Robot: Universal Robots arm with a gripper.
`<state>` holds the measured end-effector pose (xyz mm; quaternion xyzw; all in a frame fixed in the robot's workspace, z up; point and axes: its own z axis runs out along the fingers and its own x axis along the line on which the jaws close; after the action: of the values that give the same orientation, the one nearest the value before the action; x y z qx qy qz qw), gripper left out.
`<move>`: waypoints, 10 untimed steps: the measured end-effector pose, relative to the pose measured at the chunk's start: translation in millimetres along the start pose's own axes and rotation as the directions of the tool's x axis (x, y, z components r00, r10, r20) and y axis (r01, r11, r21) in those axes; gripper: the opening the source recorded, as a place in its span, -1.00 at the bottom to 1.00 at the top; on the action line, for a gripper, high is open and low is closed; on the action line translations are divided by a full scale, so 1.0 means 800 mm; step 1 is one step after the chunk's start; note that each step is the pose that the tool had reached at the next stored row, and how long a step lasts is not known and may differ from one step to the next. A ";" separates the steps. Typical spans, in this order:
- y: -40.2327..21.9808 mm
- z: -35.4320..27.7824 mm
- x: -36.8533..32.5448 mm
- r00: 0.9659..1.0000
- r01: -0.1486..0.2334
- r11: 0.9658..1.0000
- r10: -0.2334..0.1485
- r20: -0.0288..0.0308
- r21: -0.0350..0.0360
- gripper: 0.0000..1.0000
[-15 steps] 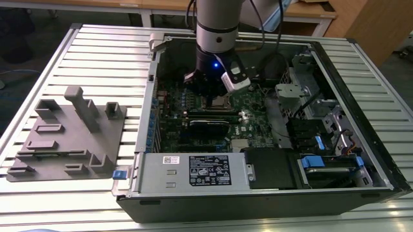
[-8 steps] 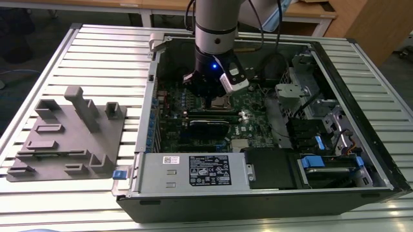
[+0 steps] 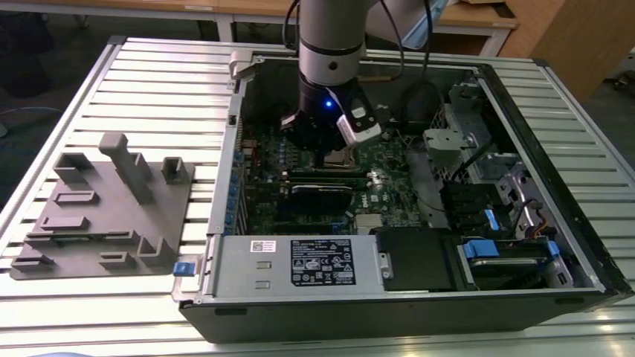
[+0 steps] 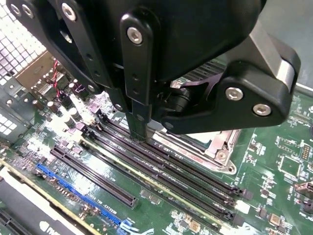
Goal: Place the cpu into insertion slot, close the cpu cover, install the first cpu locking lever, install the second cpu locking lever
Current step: 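Install the second cpu locking lever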
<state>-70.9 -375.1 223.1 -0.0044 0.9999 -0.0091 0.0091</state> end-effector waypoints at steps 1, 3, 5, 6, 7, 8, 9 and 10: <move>0.0000 0.0014 0.0011 1.000 0.000 1.000 0.000 0.000 0.000 -0.79; 0.0001 0.0046 0.0027 1.000 0.000 1.000 0.000 0.000 0.000 -0.79; 0.0002 0.0074 0.0051 1.000 -0.001 1.000 0.001 0.000 0.000 -0.79; 0.0002 0.0086 0.0065 1.000 -0.002 1.000 0.002 0.000 0.000 -0.79; 0.0002 0.0098 0.0078 1.000 -0.002 1.000 0.002 0.000 0.000 -0.79; 0.0003 0.0108 0.0086 1.000 -0.003 1.000 0.003 0.000 0.000 -0.79; 0.0003 0.0121 0.0088 1.000 -0.003 1.000 0.003 0.000 0.000 -0.79; 0.0003 0.0137 0.0089 1.000 -0.003 1.000 0.003 0.000 0.000 -0.79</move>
<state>-77.9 -375.1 212.0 -0.0029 0.9999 -0.0090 0.0090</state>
